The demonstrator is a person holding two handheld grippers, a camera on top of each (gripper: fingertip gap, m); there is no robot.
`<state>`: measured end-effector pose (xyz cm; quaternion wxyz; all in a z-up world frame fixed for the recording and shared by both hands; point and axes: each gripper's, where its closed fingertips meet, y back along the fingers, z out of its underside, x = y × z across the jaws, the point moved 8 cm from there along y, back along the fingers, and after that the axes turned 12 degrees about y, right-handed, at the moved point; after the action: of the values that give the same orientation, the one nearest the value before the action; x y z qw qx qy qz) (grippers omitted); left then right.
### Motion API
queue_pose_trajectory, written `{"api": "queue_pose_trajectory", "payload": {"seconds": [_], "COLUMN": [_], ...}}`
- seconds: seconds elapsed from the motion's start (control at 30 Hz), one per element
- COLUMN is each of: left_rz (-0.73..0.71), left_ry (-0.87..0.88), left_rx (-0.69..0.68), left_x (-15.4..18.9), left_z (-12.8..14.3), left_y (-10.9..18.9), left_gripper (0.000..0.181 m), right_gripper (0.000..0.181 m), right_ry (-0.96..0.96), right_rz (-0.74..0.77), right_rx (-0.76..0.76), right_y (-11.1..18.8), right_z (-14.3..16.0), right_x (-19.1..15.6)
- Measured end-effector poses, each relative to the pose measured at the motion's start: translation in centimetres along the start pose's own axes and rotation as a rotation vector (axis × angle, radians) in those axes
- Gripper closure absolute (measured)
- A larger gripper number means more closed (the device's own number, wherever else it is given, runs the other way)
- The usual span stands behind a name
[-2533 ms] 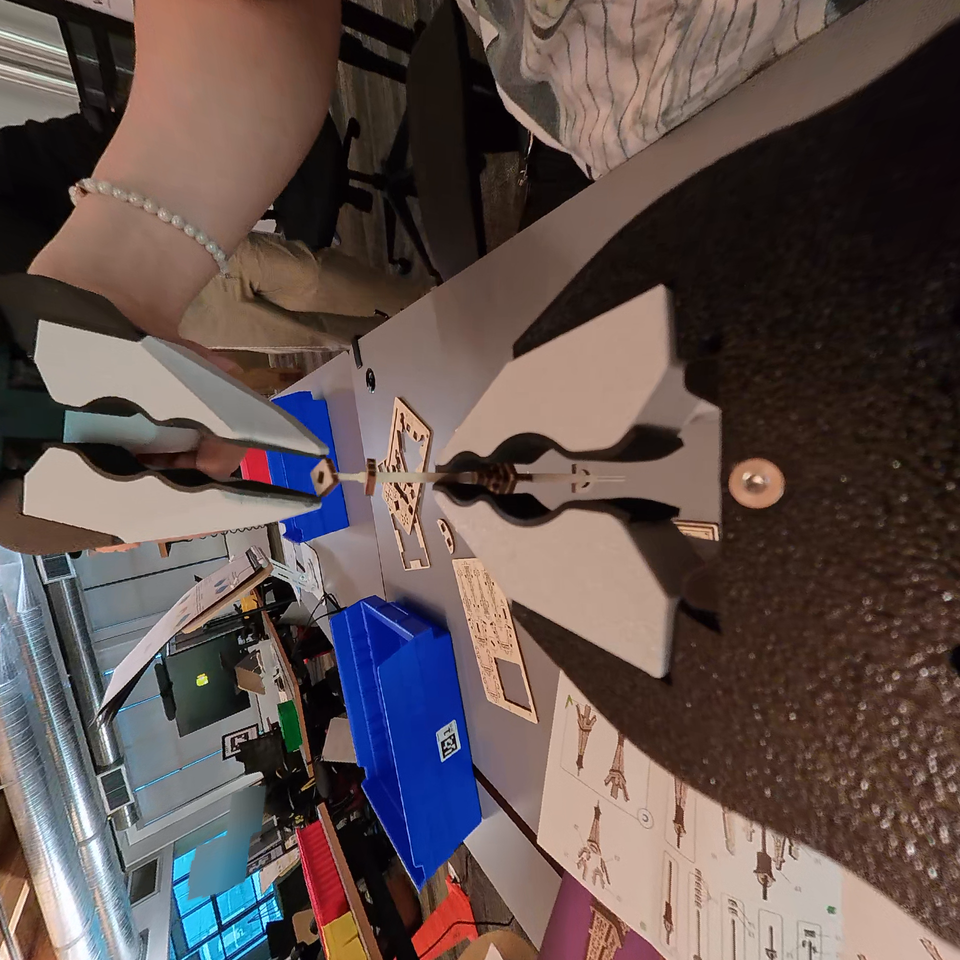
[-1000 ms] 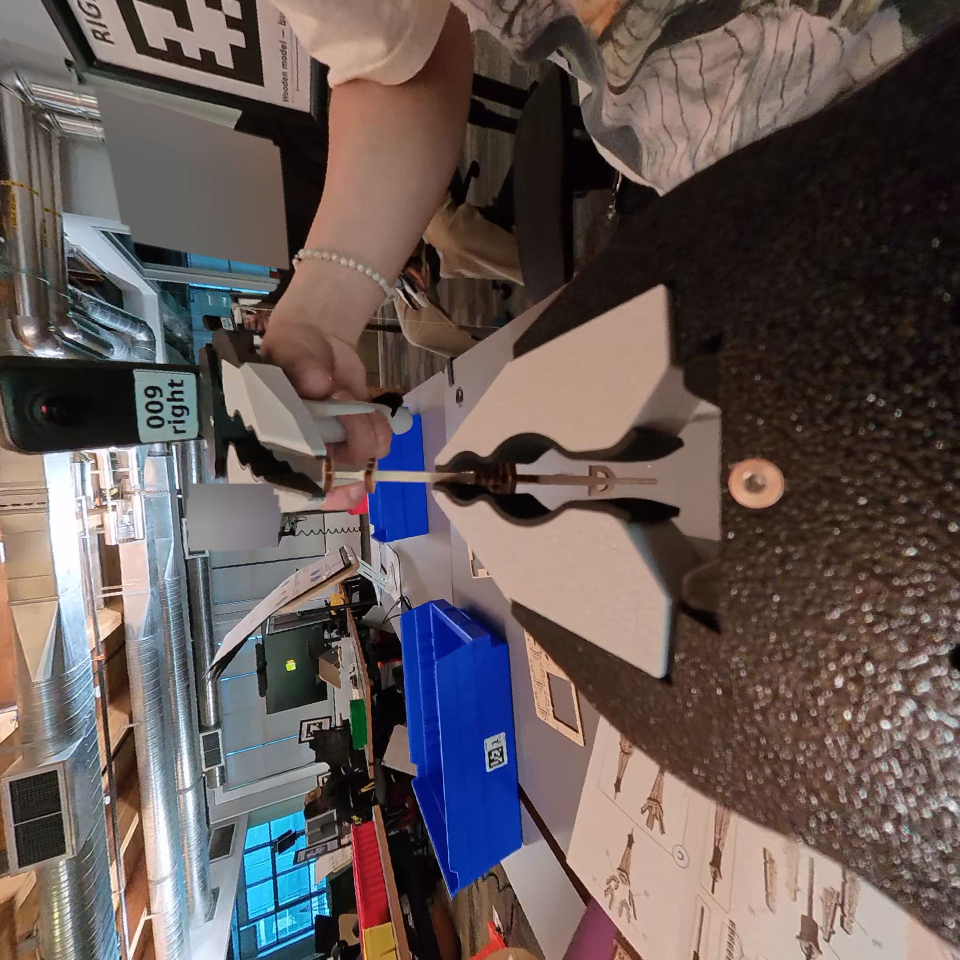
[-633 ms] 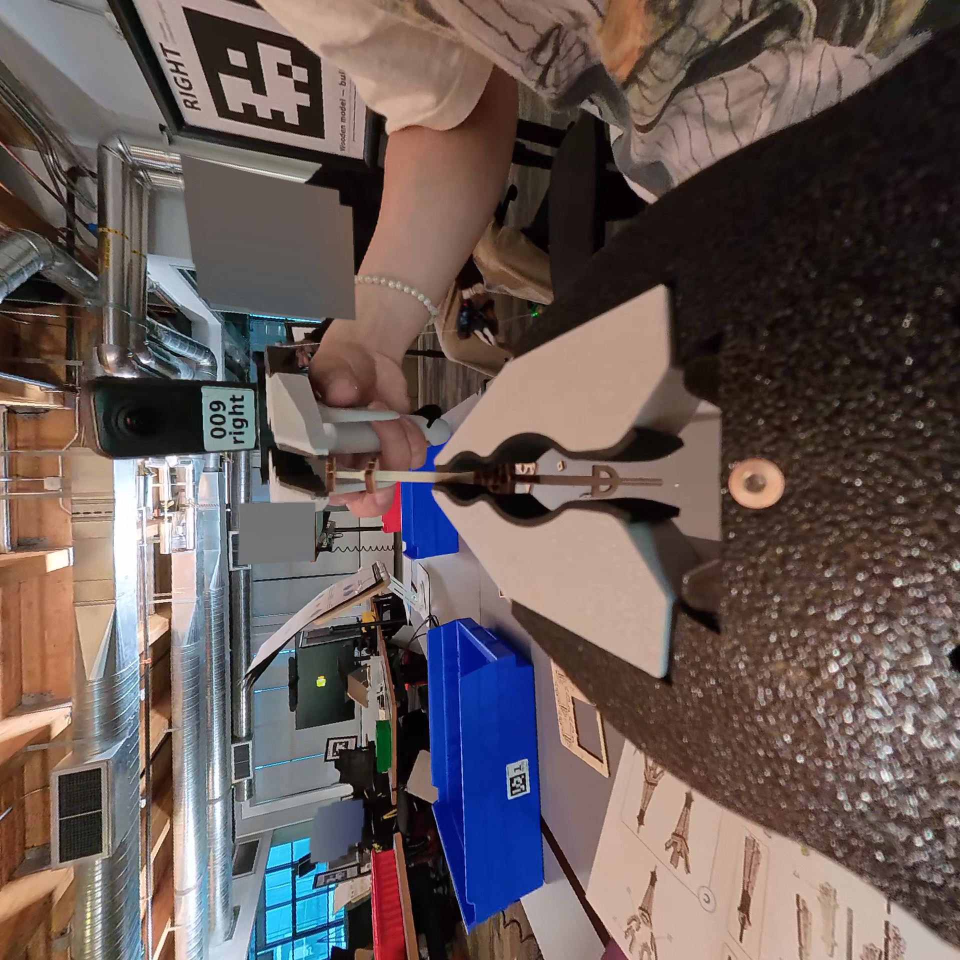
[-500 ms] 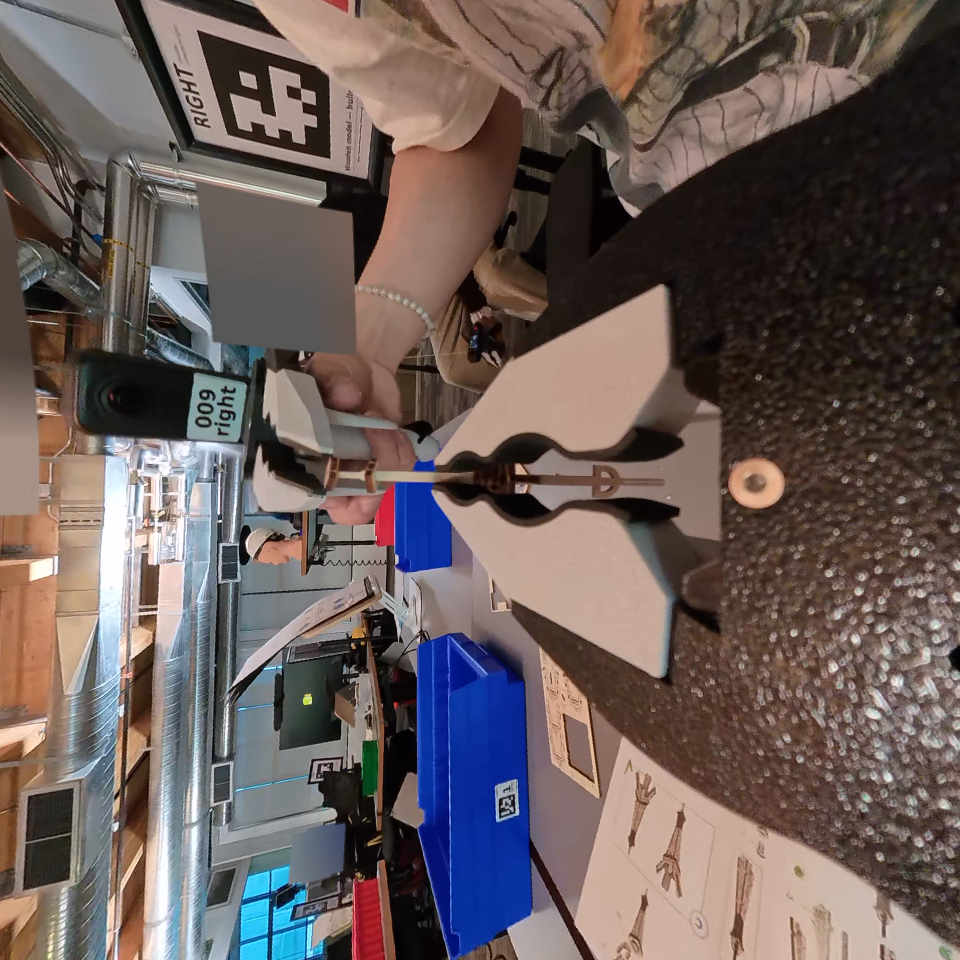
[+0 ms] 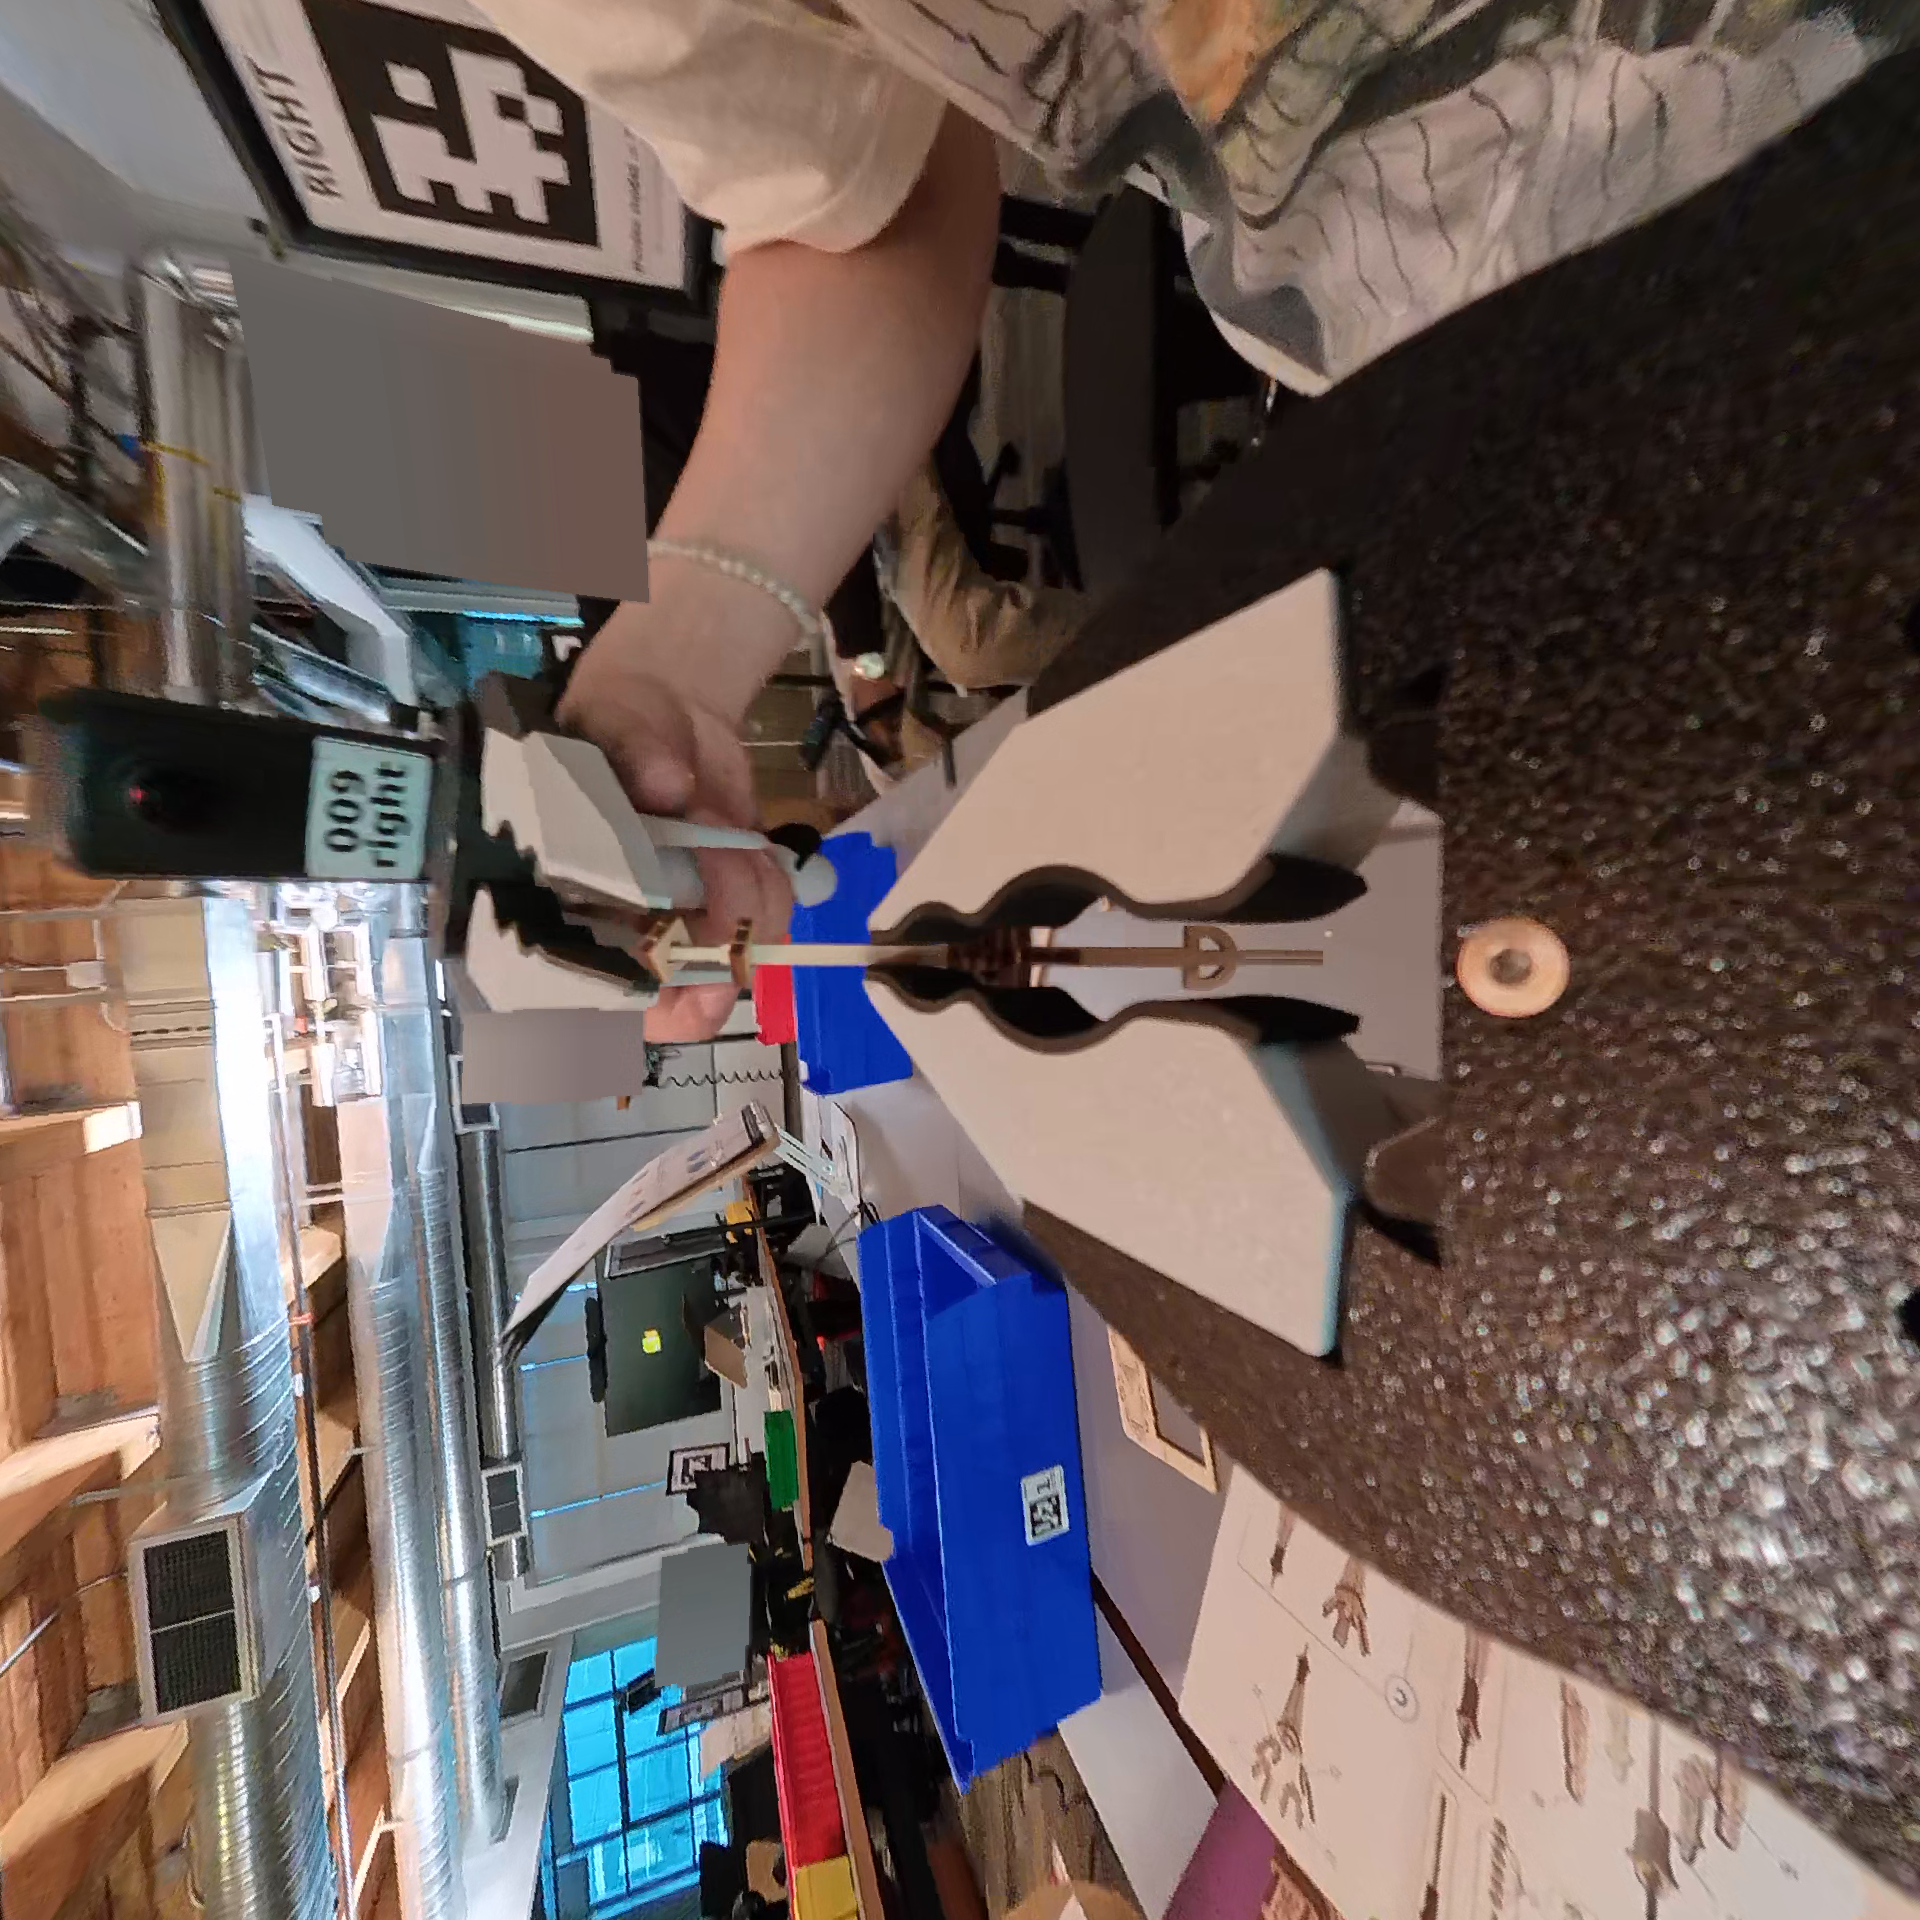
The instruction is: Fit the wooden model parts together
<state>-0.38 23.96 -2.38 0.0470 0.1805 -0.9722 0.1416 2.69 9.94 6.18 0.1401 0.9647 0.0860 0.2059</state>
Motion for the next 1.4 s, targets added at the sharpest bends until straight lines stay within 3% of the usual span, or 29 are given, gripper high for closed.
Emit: {"api": "queue_pose_trajectory", "payload": {"seconds": [0.47, 0.73, 1.03, 1.2, 1.4], "left_rz": [-0.051, -0.027, -0.047, -0.058, -0.046], "left_ry": [-0.08, -0.046, -0.025, -0.032, -0.037], "left_rx": [-0.099, -0.038, -0.015, -0.014, -0.016], "left_x": [0.0, 0.0, -0.2, -0.4, -0.1], "left_z": [0.9, 0.4, 0.3, 0.3, 0.2], "left_y": [-0.8, -0.5, -0.5, -0.4, -0.5], "left_gripper": [0.181, 0.181, 0.181, 0.181, 0.181], "right_gripper": [0.172, 0.171, 0.165, 0.175, 0.173], "right_ry": [0.184, 0.021, 0.071, 0.024, 0.028], "right_rz": [-0.079, -0.073, -0.036, -0.008, -0.037], "right_rx": [-0.302, -0.127, -0.171, -0.083, -0.1], "right_y": [-0.2, -0.8, -0.6, -0.1, -0.9], "right_z": [0.3, 0.6, 0.8, 0.4, 0.7], "right_x": [-0.4, -0.1, 0.1, 0.4, 0.1]}}
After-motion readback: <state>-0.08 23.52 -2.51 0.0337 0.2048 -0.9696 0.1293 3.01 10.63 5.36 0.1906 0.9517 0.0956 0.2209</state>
